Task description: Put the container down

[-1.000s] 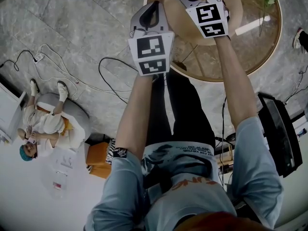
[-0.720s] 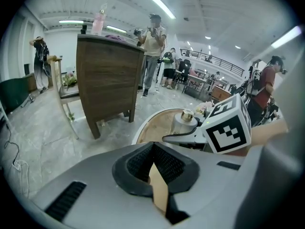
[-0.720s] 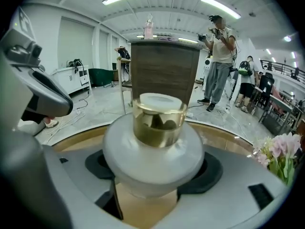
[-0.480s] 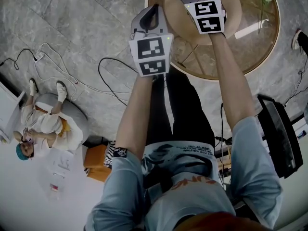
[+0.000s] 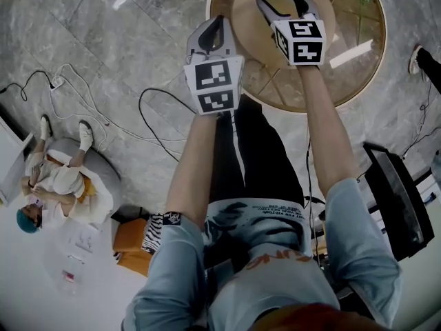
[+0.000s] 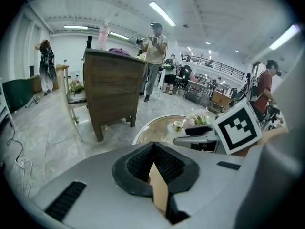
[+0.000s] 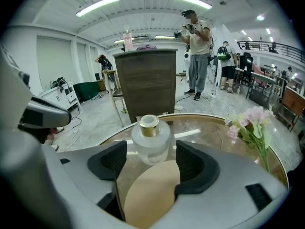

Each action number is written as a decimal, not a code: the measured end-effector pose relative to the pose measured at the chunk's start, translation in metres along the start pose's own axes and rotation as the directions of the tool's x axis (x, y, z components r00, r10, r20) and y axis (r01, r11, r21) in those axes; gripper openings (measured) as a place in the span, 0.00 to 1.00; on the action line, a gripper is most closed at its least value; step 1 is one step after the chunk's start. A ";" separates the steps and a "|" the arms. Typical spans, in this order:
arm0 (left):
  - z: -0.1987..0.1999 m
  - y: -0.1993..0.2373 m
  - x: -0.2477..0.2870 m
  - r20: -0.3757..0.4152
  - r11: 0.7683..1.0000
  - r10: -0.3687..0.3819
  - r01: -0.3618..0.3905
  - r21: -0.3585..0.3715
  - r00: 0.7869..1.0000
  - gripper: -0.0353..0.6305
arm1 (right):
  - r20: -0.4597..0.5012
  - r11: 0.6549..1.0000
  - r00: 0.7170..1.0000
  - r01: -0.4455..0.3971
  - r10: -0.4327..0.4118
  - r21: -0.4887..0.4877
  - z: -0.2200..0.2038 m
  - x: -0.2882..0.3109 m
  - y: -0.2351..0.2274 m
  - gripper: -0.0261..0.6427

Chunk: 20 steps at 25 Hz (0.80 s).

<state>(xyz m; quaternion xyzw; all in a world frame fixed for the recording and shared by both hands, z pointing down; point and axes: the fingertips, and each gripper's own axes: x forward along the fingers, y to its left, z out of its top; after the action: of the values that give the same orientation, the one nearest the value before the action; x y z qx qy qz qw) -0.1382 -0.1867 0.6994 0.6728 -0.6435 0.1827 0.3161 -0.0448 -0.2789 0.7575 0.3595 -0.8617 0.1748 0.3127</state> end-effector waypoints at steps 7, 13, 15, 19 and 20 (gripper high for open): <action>0.033 -0.036 -0.057 0.019 1.000 -0.001 0.001 -0.007 1.000 0.09 | 0.048 0.991 0.999 -0.008 0.001 0.133 0.010 -0.104 0.008 0.30; 0.073 -0.065 -0.119 0.050 1.000 0.021 -0.022 0.023 0.999 0.09 | 0.149 0.986 0.987 0.038 -0.062 0.163 0.054 -0.199 -0.007 0.06; 0.084 -0.073 -0.141 0.059 0.999 0.023 -0.024 0.025 0.998 0.09 | 0.174 0.983 0.983 0.016 -0.049 0.183 0.068 -0.222 -0.002 0.06; 0.115 -0.094 -0.173 0.109 1.000 0.015 -0.018 0.024 0.994 0.09 | 0.245 0.974 0.968 -0.004 -0.053 0.225 0.108 -0.265 0.001 0.06; 0.123 -0.099 -0.180 0.125 1.000 0.014 -0.017 0.023 0.992 0.09 | 0.264 0.972 0.962 0.002 -0.065 0.234 0.118 -0.277 0.001 0.06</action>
<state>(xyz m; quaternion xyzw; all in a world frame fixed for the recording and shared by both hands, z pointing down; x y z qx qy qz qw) -0.0794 -0.1363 0.4728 0.6817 -0.6648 0.1506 0.2657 0.0567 -0.1993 0.4855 0.4286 -0.8636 0.2182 0.1511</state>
